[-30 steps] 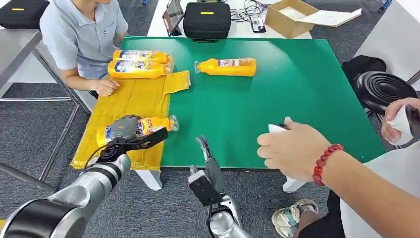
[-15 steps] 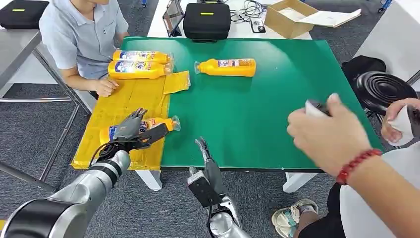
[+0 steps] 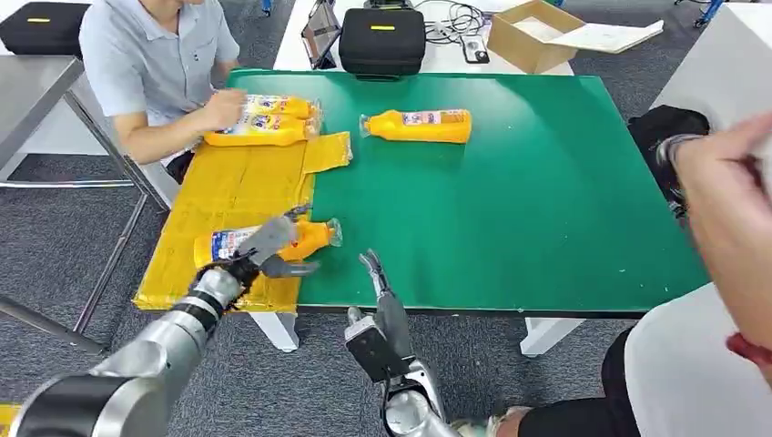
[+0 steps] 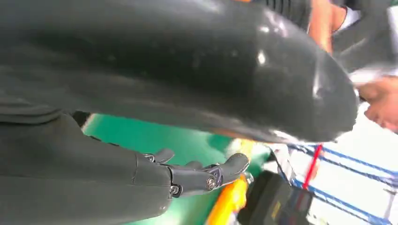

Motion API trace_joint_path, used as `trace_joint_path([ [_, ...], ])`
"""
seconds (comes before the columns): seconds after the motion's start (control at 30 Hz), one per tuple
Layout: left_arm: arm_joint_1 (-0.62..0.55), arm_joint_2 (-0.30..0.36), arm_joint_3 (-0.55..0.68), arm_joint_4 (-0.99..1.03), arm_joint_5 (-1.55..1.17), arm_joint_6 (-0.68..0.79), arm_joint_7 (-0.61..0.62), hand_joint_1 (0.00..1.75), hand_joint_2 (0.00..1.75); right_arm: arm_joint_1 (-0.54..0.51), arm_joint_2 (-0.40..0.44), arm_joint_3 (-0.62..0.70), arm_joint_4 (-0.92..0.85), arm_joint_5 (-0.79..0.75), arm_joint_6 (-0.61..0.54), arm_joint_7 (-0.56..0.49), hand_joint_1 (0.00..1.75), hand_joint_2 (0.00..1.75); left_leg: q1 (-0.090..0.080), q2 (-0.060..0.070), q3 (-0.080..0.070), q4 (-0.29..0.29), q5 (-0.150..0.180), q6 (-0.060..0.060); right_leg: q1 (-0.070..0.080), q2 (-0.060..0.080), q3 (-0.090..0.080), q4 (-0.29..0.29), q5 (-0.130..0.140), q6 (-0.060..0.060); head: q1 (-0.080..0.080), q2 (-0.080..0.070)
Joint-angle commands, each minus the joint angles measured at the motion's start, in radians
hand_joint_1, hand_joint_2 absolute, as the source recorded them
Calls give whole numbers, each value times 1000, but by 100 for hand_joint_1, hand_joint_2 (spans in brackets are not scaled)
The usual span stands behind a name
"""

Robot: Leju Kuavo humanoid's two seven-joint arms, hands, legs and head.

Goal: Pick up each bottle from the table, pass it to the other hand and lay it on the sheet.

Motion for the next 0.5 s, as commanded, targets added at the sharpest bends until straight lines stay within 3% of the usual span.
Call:
trace_joint_path([
  [0.03, 243, -128, 64, -558, 516, -185, 79, 0, 175, 40, -98, 17, -199, -1, -66, 1, 0, 175, 1, 1, 1, 0, -2, -1, 1, 0, 2, -2, -1, -1, 0, 0],
  [0.13, 330, -102, -32, -714, 693, -184, 87, 0, 175, 92, -125, -58, -312, -28, -50, 1, 0, 175, 1, 3, 1, 0, -4, -1, 2, 2, 1, -1, -2, -2, 0, 0],
  [0.27, 433, -74, -109, -888, 818, -118, 87, 0, 175, 124, -161, -166, -388, 56, -135, 1, 0, 175, 2, 3, -1, 1, -5, -2, 3, 1, -1, -1, -3, -2, -1, 0],
  [0.33, 459, -70, -130, -935, 886, -110, 114, 0, 175, 93, -209, -201, -311, 143, -162, 1, 0, 175, 2, 3, -2, 1, -5, -2, 3, 2, -2, -2, -3, -2, -1, 0],
  [0.37, 475, -69, -145, -955, 929, -86, 125, 0, 175, 53, -232, -261, -164, 251, -133, 4, 0, 175, 3, 4, 0, 1, -5, -2, 4, 2, 0, -3, -3, -2, 0, 0],
  [0.4, 484, -68, -156, -962, 932, -68, 126, 0, 175, 37, -247, -296, -120, 332, -167, 17, 0, 175, 3, 3, 1, 0, -5, -2, 4, 1, 2, -4, -3, -2, 0, 0],
  [0.43, 492, -67, -173, -967, 935, -56, 123, 0, 175, 31, -259, -345, -111, 339, -129, 1, 0, 175, 2, 3, -1, -2, -3, -1, 3, 2, 0, -5, 0, -1, 0, 0],
  [0.47, 503, -60, -195, -978, 823, 77, 90, 0, 175, 2, -276, -419, -27, 552, -169, 91, 0, 175, 3, 3, 0, -2, -3, -1, 3, 2, 1, -6, 0, -1, 0, 0],
  [0.5, 514, -61, -228, -982, 815, 102, 75, 0, 175, -21, -286, -457, 20, 539, -153, 50, 0, 175, 2, 2, 0, -3, -2, -1, 3, 0, 1, -6, 0, -1, 0, 0],
])
